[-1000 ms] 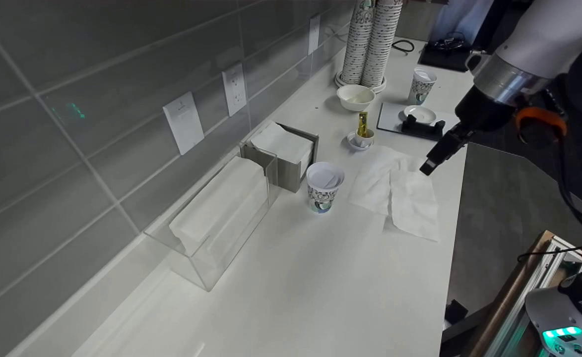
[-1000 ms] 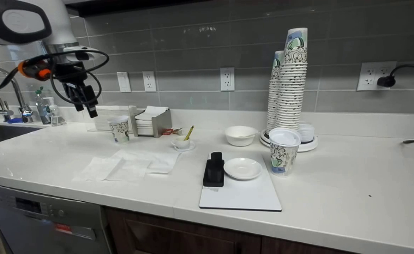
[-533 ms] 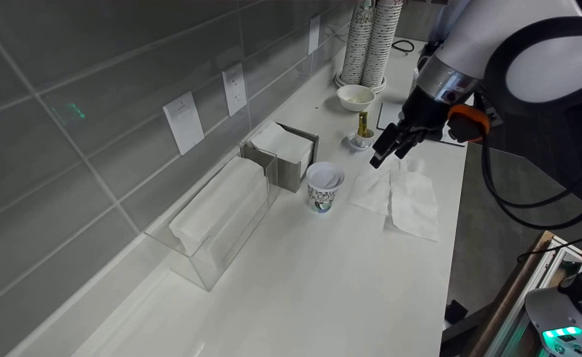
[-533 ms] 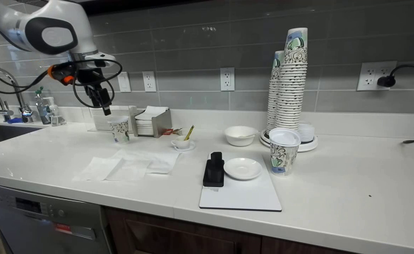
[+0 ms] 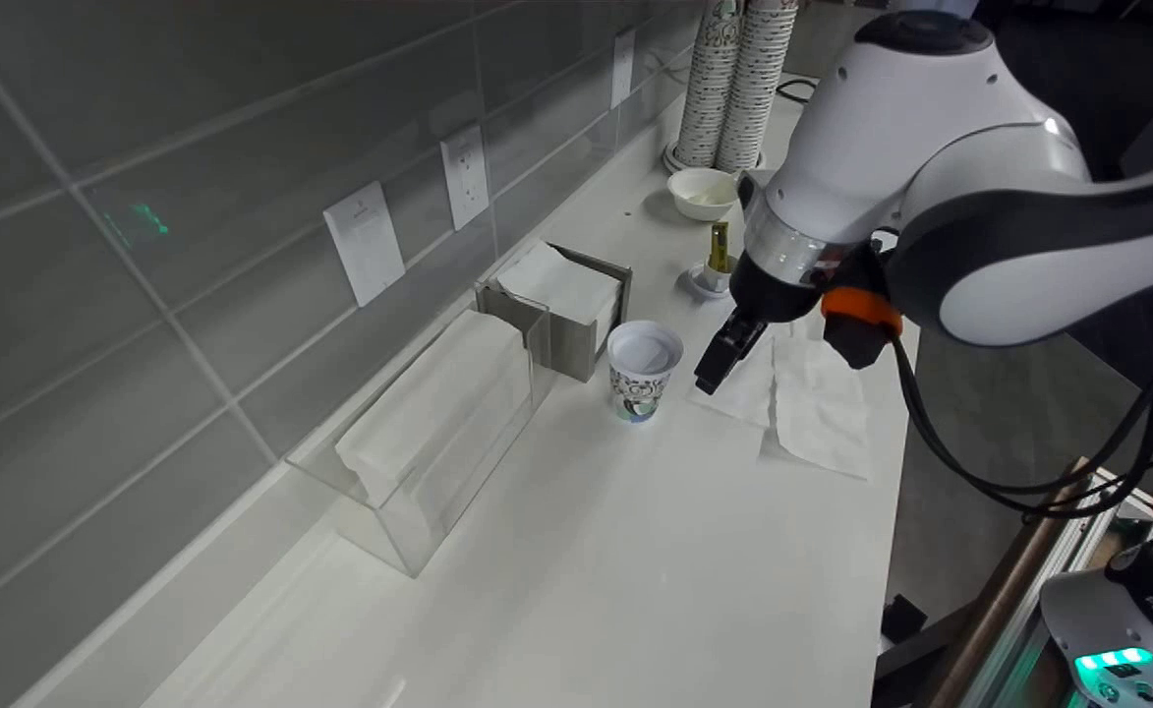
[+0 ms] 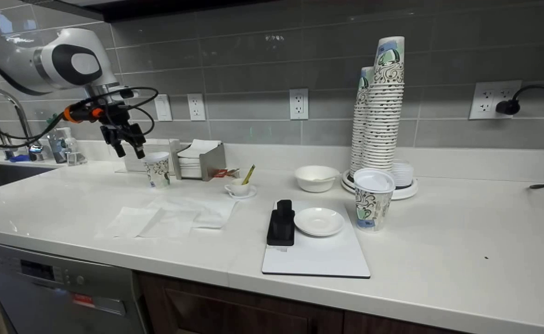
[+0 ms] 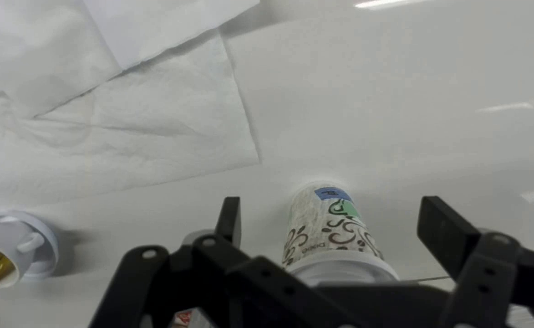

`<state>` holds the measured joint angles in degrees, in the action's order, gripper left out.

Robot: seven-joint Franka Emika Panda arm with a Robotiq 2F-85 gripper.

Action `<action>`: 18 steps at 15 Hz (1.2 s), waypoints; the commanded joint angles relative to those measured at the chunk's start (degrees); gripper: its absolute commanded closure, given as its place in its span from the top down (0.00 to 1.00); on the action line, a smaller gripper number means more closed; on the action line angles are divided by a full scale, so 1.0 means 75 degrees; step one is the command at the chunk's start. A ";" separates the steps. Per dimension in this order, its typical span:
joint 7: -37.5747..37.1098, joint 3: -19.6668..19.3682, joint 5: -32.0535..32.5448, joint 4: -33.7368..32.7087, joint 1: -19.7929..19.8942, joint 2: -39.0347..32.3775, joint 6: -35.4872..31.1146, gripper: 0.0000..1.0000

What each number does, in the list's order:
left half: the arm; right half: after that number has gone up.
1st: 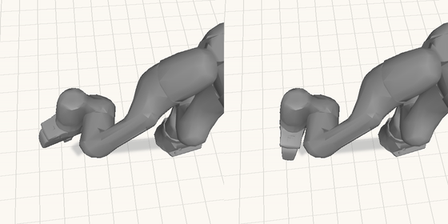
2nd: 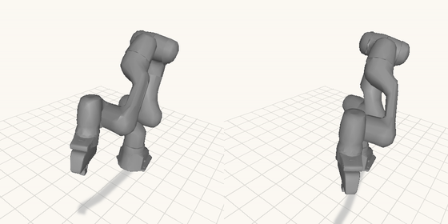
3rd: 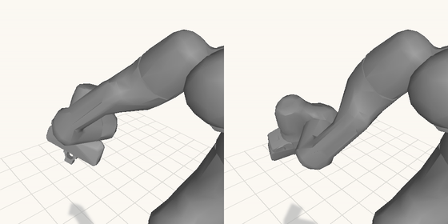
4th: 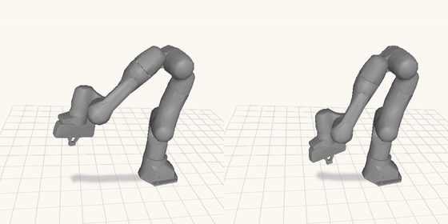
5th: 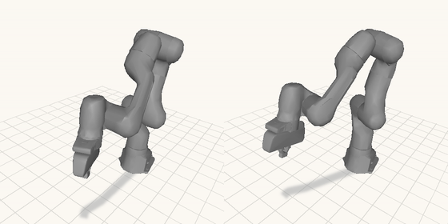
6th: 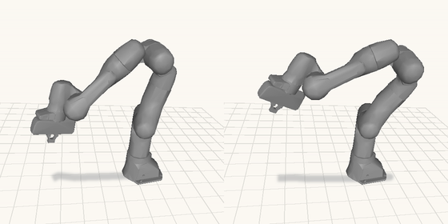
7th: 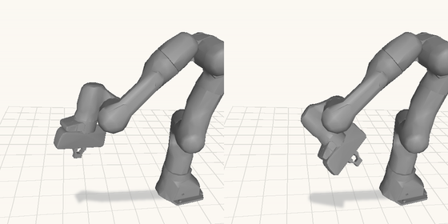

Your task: Put the white lid from the cup on the left on top of the cup on the right.

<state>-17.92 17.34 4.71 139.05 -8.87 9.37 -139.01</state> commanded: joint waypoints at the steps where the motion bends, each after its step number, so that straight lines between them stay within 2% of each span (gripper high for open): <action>1: -0.0189 0.0260 0.1383 -0.0020 -0.0157 -0.0042 -0.0363 1.00; 4: 0.0313 0.0288 0.1798 0.0040 -0.0321 -0.0104 -0.0954 1.00; 7: 0.0656 0.0229 0.2250 0.0043 -0.0311 -0.0348 -0.1917 1.00; 9: 0.1032 0.0112 0.2173 -0.0016 -0.0301 -0.0595 -0.2583 1.00; 12: 0.1862 -0.0100 0.1494 -0.0159 -0.0421 -0.1067 -0.2983 1.00; 14: 0.2077 -0.0168 0.1475 -0.0228 -0.0416 -0.1320 -0.3193 1.00; 16: 0.2495 -0.0196 0.1045 -0.0299 -0.0474 -0.1571 -0.3267 0.99; 17: 0.2664 -0.0176 0.0848 -0.0343 -0.0492 -0.1667 -0.3241 0.76; 18: 0.2813 -0.0160 0.0680 -0.0378 -0.0499 -0.1732 -0.3214 0.74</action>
<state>-1.27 16.74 14.27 138.28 -11.31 -0.78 -162.62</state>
